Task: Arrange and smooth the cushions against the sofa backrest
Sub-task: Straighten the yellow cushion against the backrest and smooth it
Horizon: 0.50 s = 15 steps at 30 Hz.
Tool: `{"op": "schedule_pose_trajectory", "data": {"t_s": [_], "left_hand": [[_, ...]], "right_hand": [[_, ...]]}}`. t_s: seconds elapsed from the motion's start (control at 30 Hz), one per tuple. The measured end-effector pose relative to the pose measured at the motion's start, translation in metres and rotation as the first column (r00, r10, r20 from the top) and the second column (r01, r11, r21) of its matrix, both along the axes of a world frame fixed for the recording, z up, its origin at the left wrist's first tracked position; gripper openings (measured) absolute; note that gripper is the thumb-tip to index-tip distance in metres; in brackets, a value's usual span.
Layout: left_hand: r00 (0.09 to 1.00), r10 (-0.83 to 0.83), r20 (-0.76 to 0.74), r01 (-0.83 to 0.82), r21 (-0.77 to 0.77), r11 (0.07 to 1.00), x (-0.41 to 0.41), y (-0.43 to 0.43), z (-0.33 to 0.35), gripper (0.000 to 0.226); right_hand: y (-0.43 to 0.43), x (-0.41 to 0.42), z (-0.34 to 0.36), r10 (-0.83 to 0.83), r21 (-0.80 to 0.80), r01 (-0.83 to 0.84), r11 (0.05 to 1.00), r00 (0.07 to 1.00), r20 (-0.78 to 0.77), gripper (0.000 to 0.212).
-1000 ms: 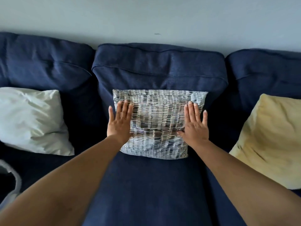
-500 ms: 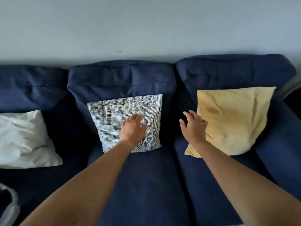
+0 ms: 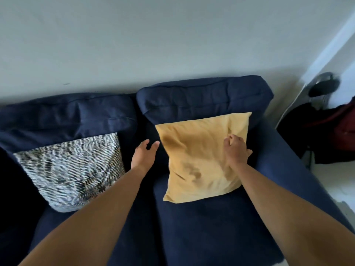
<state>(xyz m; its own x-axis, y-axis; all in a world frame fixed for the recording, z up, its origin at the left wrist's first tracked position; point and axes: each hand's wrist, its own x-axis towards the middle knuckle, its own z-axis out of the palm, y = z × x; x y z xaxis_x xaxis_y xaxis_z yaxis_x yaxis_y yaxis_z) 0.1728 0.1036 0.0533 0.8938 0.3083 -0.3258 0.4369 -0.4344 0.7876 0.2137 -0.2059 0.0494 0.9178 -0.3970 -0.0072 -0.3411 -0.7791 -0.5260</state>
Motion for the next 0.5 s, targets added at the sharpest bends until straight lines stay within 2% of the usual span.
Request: {"op": "schedule_pose_trajectory", "data": {"t_s": [0.17,0.27,0.37,0.43,0.5], "left_hand": [[0.971,0.237,-0.041,-0.241,-0.163,0.957,0.044,-0.057,-0.019,0.081],[0.935,0.355,-0.013,-0.348,-0.237,0.907,0.062,-0.075,-0.030,0.065],[0.904,0.428,0.013,-0.404,-0.308,0.862,0.072,-0.084,-0.039,0.043],[0.881,0.474,0.003,-0.442,-0.354,0.824,0.077,-0.087,-0.043,0.042],[0.851,0.525,-0.027,-0.493,-0.385,0.780,0.089,-0.090,-0.055,0.040]], "right_hand": [[-0.086,0.055,-0.014,-0.029,0.167,0.043,0.985,0.996,-0.084,0.040],[-0.113,0.088,-0.022,-0.037,0.310,0.081,0.947,0.989,-0.145,0.052],[-0.123,0.114,-0.033,-0.081,0.529,0.176,0.830,0.977,-0.197,0.068],[-0.123,0.128,-0.039,-0.106,0.654,0.229,0.721,0.969,-0.223,0.076],[-0.120,0.145,-0.055,-0.075,0.691,0.226,0.686,0.967,-0.242,0.081]]}}
